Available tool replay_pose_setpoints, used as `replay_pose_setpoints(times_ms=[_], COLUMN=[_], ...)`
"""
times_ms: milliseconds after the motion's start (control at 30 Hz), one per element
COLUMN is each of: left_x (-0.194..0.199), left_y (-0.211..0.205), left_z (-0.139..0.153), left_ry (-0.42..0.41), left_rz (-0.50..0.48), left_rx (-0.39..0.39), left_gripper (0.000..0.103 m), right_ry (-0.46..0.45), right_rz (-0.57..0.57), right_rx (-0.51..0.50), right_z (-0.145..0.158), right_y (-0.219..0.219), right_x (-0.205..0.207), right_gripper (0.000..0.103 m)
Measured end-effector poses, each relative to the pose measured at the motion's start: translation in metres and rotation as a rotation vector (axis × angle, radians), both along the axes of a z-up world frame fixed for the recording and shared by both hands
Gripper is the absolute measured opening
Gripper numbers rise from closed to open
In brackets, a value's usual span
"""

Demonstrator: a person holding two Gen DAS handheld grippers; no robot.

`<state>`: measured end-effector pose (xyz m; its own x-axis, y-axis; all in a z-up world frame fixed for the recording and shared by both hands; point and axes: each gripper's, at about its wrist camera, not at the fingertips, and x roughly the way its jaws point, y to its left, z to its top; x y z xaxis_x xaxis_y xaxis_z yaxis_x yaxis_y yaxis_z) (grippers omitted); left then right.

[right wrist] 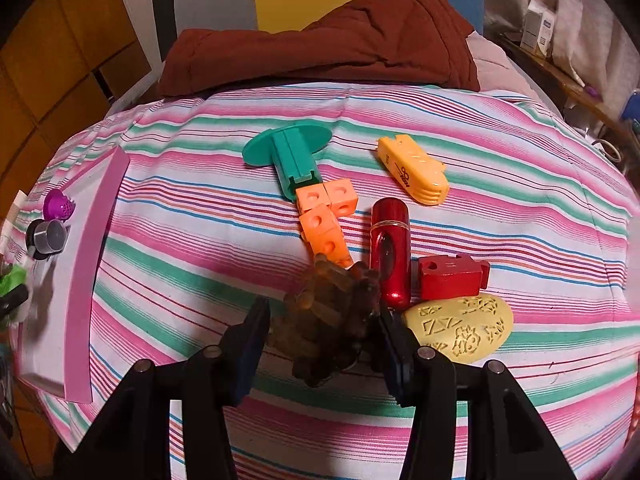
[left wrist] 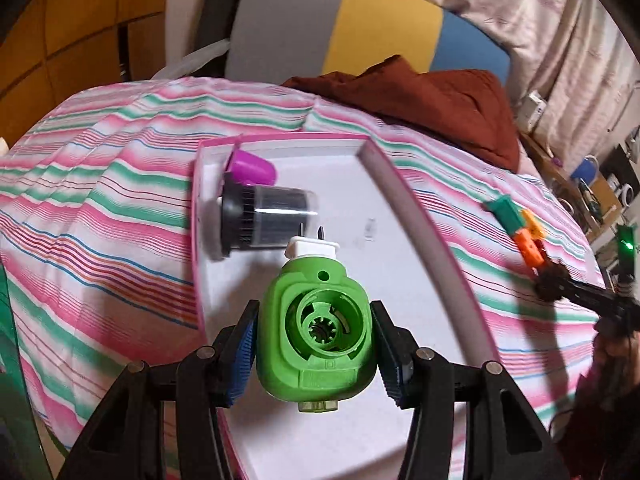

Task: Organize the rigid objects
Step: 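Carry the green device into the tray with the left gripper while the right grasps the brown bristle block, then carry the brown bristle block into the tray with the right gripper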

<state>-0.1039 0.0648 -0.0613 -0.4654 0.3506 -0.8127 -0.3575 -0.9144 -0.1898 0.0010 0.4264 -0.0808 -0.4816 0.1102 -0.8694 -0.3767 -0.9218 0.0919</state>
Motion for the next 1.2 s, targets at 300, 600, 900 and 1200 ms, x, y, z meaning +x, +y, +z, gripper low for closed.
replay_pose_setpoints(times_ms=[300, 600, 900, 1200], left_x=[-0.016, 0.006, 0.052, 0.074], left_y=[-0.003, -0.003, -0.001, -0.009], left_z=[-0.008, 0.022, 0.042, 0.04], left_ry=[0.04, 0.156, 0.203, 0.19], left_rz=[0.057, 0.07, 0.055, 0.056], left_rx=[-0.079, -0.127, -0.12, -0.114], left_gripper=[0.053, 0.053, 0.053, 0.053], right_ry=[-0.002, -0.006, -0.01, -0.009], right_rz=[0.001, 0.01, 0.026, 0.032], right_rx=[0.001, 0.021, 0.056, 0.09], right_z=[0.0, -0.001, -0.001, 0.0], right_y=[0.0, -0.002, -0.007, -0.014], right_x=[0.0, 0.0, -0.002, -0.004], right_gripper=[0.052, 0.052, 0.052, 0.052])
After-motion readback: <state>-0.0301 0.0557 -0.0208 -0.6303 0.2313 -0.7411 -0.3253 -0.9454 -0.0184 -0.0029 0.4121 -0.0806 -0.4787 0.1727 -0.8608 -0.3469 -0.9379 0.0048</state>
